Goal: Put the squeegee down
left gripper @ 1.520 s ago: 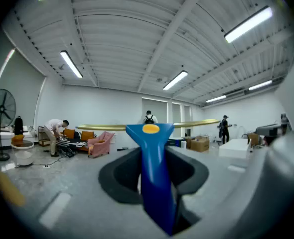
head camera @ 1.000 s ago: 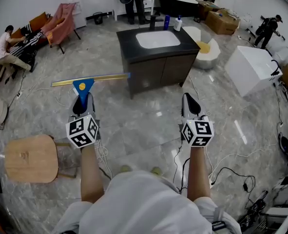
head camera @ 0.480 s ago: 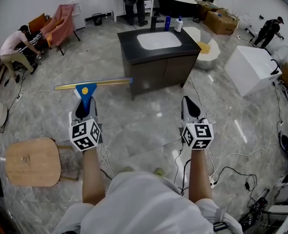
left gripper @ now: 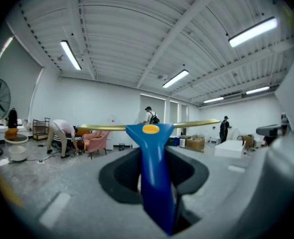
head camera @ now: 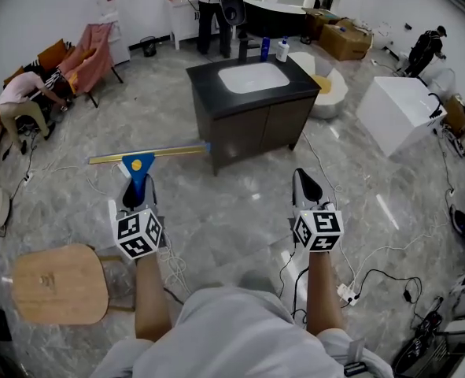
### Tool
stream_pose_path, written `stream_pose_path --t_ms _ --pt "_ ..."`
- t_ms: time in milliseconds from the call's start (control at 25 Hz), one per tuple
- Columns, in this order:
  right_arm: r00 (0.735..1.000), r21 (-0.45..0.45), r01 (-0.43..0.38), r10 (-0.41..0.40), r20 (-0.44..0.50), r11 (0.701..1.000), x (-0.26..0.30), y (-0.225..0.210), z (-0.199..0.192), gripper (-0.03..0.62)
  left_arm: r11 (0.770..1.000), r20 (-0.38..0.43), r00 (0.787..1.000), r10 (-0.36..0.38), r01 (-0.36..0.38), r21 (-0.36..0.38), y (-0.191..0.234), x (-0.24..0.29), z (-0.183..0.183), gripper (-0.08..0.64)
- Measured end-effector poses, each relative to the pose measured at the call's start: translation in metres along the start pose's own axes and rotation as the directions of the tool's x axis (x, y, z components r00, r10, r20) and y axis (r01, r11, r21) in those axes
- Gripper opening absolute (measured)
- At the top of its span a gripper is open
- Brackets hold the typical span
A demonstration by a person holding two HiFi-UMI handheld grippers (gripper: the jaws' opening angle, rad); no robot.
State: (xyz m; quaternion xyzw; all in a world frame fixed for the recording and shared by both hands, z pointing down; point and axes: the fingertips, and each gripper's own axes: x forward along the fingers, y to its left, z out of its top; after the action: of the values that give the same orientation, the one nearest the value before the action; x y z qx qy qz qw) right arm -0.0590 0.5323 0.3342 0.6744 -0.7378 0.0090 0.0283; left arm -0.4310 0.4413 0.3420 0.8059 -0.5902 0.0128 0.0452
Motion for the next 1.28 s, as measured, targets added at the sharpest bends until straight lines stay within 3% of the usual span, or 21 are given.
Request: stream_pose_path --t_ms 560,920,1280 --pt "1.0 -0.01 -0.009 0.009 -0.015 1.0 0.048 0.012 -0.007 0.004 0.999 -0.008 0.999 -0.033 0.033 -0.002 0.013 0.05 -0.003 0.127" --pt "0.999 -0.002 -0.043 0.043 -0.031 0.999 0.12 -0.021 -0.018 0.005 1.0 -0.029 0.999 -0.015 0.016 0.016 0.004 0.122 -0.006 0.127" --pt "0.997 0.015 -0.049 0.05 -0.061 0.999 0.199 -0.081 -0.035 0.005 1.0 -0.069 0.998 -0.005 0.006 0.02 -0.017 0.216 -0.022 0.127"
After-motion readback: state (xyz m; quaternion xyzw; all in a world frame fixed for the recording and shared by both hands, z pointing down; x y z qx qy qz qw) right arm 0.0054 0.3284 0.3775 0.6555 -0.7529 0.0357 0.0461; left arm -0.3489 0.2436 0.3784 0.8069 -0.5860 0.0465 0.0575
